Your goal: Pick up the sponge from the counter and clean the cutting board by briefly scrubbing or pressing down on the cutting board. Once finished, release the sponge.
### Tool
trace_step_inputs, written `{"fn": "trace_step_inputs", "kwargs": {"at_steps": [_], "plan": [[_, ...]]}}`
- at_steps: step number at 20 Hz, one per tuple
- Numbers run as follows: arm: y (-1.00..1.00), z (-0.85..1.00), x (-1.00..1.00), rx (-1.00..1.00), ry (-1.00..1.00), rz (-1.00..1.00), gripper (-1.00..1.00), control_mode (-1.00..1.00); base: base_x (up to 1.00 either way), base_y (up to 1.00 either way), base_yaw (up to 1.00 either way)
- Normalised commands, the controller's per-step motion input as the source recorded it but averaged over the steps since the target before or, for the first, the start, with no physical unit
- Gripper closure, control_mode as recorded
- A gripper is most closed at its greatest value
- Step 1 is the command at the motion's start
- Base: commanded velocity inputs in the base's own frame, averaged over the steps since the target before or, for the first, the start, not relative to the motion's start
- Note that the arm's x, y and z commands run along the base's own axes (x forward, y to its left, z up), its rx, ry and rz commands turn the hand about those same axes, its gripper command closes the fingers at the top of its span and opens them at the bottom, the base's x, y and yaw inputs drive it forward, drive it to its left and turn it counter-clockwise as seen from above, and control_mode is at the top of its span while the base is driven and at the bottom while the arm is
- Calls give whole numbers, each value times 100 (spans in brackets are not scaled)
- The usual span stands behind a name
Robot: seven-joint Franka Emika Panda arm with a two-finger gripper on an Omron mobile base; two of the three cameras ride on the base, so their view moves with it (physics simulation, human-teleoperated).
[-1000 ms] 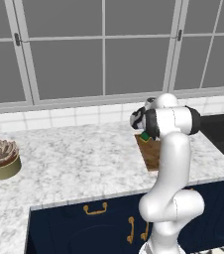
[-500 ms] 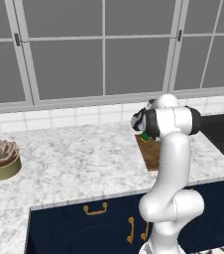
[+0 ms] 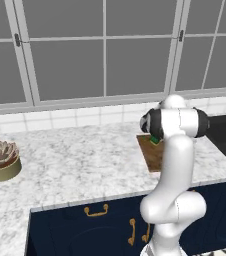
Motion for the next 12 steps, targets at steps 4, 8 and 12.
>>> {"fn": "trace_step_inputs", "kwargs": {"at_steps": [4,8,12], "plan": [[-4,-58,-84,-14,-2,14,100,-100,0,0,0],[-1,-55,-100,-14,-12,16,100,-100,0,0,0],[-1,-34,-98,-10,-1,16,100,-100,0,0,0]]}}
